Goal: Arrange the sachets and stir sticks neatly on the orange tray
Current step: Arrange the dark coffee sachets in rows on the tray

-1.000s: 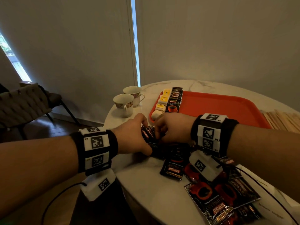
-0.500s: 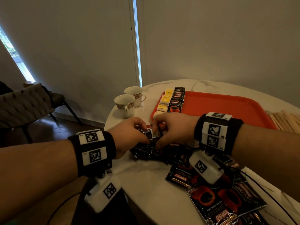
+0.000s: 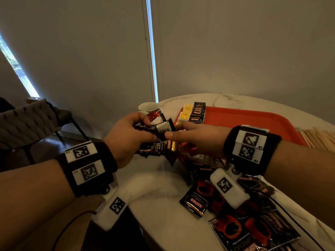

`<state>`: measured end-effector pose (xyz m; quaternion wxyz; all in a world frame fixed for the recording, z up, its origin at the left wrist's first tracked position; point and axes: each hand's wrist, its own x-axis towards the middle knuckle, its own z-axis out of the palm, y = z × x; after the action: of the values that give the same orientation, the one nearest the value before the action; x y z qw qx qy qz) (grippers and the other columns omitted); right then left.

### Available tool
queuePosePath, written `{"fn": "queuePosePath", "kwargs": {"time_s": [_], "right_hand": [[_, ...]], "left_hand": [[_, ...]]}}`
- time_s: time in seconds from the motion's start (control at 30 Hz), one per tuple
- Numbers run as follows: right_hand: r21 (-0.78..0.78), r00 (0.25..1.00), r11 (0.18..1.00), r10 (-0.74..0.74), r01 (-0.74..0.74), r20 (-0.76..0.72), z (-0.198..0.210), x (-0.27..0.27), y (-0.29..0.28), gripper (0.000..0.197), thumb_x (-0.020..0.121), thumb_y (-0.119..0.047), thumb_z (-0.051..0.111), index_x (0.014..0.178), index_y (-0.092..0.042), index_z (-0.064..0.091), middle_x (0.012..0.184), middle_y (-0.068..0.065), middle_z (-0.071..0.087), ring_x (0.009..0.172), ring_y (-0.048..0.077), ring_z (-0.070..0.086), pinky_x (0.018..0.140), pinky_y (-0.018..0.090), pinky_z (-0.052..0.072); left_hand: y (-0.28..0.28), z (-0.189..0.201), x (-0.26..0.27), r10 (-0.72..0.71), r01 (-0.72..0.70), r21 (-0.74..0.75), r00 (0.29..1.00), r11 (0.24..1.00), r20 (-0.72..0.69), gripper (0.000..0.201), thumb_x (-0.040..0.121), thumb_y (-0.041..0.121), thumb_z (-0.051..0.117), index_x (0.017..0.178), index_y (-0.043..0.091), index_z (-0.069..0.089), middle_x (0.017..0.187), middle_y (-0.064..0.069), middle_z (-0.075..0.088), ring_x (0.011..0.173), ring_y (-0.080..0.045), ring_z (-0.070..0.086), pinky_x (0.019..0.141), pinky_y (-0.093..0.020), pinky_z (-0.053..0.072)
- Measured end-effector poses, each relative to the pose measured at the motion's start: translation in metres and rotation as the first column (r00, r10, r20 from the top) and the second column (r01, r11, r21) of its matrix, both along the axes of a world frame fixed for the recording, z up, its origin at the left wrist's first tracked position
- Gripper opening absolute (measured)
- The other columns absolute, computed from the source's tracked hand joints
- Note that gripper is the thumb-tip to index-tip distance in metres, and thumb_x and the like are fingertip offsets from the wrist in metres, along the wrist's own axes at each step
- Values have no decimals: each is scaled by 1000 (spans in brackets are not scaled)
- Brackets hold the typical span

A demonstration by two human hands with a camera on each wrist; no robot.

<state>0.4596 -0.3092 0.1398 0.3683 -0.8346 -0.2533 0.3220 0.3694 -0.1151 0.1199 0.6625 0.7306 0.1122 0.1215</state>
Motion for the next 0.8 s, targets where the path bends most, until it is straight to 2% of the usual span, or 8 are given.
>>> {"fn": "queuePosePath", "kwargs": {"time_s": [0.03, 0.17, 0.3, 0.43, 0.53, 0.67, 0.73, 0.8], "right_hand": [[29, 999, 1000, -4, 5, -33, -1, 2, -1, 53, 85, -59, 70, 128, -34, 52, 136, 12, 62, 122, 31, 63, 102, 40, 54], [97, 999, 995, -20, 25, -49, -6, 12, -3, 69, 76, -54, 78, 139, -39, 54, 128, -4, 68, 118, 17, 63, 99, 39, 52], [291, 982, 944, -114, 154, -148, -11, 22, -13, 22, 93, -25, 71, 114, -21, 68, 103, 0, 78, 88, 12, 75, 75, 28, 60], [494, 950, 825, -150, 273, -275, -14, 36, -20, 32, 98, -5, 59, 127, -18, 62, 112, 9, 75, 89, 19, 75, 71, 34, 61], [590, 932, 729, -202, 348, -301, -15, 44, -19, 33, 100, -11, 56, 130, -24, 59, 124, 14, 69, 106, 32, 71, 81, 46, 60], [657, 923, 649, -291, 385, -253, -15, 53, -19, 33, 102, -34, 60, 133, -26, 55, 119, 10, 72, 96, 28, 75, 72, 45, 63], [697, 914, 596, -322, 399, -247, -18, 60, -21, 35, 101, -31, 61, 135, -24, 53, 121, 10, 71, 98, 29, 75, 75, 49, 63], [739, 901, 525, -329, 422, -281, -21, 69, -25, 37, 101, -26, 61, 137, -23, 52, 124, 9, 69, 100, 28, 75, 69, 42, 62]], "left_hand": [[-2, 3, 4, 4, -4, -14, 999, 1000, 37, 37, 82, -21, 65, 90, 14, 56, 103, -20, 67, 74, -37, 72, 45, -35, 56], [-15, 6, 19, -6, 11, -47, 995, 999, 101, 38, 82, -22, 64, 87, 15, 55, 106, -19, 68, 67, -33, 71, 42, -32, 52], [-26, 8, 34, -24, 37, -105, 992, 994, 122, 39, 81, -21, 65, 89, 17, 57, 120, -23, 65, 76, -36, 70, 43, -32, 52], [-37, 9, 55, -29, 52, -172, 990, 984, 136, 38, 84, -20, 62, 97, 15, 55, 117, -22, 64, 78, -33, 69, 44, -31, 53], [-50, 7, 74, -29, 57, -214, 991, 975, 127, 38, 84, -17, 62, 107, 13, 57, 113, -16, 67, 90, -34, 71, 53, -37, 58], [-74, 7, 102, -31, 58, -206, 990, 977, 135, 29, 82, -14, 61, 95, 11, 62, 97, -14, 70, 91, -32, 69, 82, -49, 61], [-85, 10, 114, -50, 78, -230, 991, 970, 124, 29, 80, -15, 57, 89, 12, 62, 94, -15, 69, 89, -34, 68, 84, -54, 60], [-93, 12, 124, -75, 107, -288, 990, 952, 120, 31, 79, -17, 52, 88, 11, 62, 89, -16, 68, 82, -33, 67, 76, -50, 62]]}}
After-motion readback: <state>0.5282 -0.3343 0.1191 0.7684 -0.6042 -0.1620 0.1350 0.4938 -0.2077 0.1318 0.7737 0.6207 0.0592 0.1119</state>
